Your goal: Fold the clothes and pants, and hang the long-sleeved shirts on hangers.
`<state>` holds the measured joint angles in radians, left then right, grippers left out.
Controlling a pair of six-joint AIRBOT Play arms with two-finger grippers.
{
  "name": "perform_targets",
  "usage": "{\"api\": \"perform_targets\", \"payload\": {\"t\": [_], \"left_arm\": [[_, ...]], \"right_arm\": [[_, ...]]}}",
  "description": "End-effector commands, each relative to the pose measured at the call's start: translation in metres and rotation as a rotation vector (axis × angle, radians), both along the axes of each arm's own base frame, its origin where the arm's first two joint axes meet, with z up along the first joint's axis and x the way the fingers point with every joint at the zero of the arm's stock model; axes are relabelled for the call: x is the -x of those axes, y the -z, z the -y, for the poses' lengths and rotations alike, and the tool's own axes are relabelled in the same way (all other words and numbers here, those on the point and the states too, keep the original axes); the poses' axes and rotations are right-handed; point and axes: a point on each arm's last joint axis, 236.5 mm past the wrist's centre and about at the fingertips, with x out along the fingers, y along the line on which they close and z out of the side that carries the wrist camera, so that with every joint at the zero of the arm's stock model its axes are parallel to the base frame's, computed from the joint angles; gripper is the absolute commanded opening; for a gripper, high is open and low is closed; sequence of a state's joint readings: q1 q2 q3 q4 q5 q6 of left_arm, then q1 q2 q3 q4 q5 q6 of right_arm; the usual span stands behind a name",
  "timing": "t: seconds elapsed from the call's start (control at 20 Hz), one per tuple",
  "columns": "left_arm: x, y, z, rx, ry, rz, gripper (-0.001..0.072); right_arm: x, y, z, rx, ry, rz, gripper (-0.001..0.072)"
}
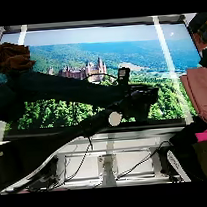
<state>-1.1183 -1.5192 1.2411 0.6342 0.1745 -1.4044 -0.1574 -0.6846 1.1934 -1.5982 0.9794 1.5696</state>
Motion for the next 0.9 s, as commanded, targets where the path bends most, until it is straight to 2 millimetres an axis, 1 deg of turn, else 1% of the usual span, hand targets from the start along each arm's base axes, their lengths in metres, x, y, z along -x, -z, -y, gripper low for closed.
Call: {"api": "perform_targets", "payload": {"t": [0.0,0.05,0.15,0.2,0.25,0.3,0.35,0.45,0.5,0.55,0.6,0.7,0.8,0.85], "left_arm": [[-0.010,-0.012,-0.012,-0.071,0.044,0.097,0.0698],[-0.019,-0.019,-0.023,-0.116,0.056,0.156,0.0697],[-0.042,-0.035,-0.056,-0.197,0.056,0.223,0.0691],[-0.054,-0.041,-0.077,-0.246,0.052,0.241,0.0691],[-0.067,-0.046,-0.106,-0.316,0.046,0.255,0.0690],[-0.078,-0.048,-0.141,-0.410,0.035,0.264,0.0690],[-0.088,-0.048,-0.179,-0.514,0.017,0.267,0.0690],[-0.101,-0.046,-0.274,-0.749,-0.062,0.233,0.0690],[-0.102,-0.049,-0.328,-0.843,-0.136,0.182,0.0690],[-0.099,-0.054,-0.378,-0.905,-0.227,0.118,0.0690],[-0.091,-0.062,-0.429,-0.944,-0.339,0.048,0.0690],[-0.068,-0.078,-0.518,-0.975,-0.566,-0.074,0.0689],[-0.040,-0.089,-0.590,-0.987,-0.762,-0.170,0.0689],[-0.026,-0.091,-0.619,-0.983,-0.849,-0.218,0.0689]], "right_arm": [[0.001,0.000,0.002,0.003,0.006,-0.003,0.0371],[0.001,0.000,0.002,0.003,0.006,-0.004,0.0371],[0.001,0.000,0.002,0.003,0.006,-0.004,0.0371],[0.001,0.000,0.002,0.003,0.006,-0.004,0.0371],[0.001,0.001,0.002,0.003,0.006,-0.004,0.0371],[0.001,0.001,0.002,0.003,0.006,-0.004,0.0371],[0.000,0.001,0.002,0.003,0.006,-0.005,0.0371],[0.000,0.002,0.002,0.003,0.006,-0.007,0.0371],[-0.001,0.002,0.003,0.002,0.006,-0.009,0.0371],[-0.002,0.004,0.003,0.001,0.006,-0.013,0.0371],[-0.003,0.005,0.003,0.000,0.006,-0.017,0.0371],[-0.006,0.009,0.003,-0.004,0.005,-0.028,0.0371],[-0.009,0.013,0.002,-0.011,0.002,-0.038,0.0371],[-0.010,0.015,0.002,-0.014,0.001,-0.043,0.0371]]}}
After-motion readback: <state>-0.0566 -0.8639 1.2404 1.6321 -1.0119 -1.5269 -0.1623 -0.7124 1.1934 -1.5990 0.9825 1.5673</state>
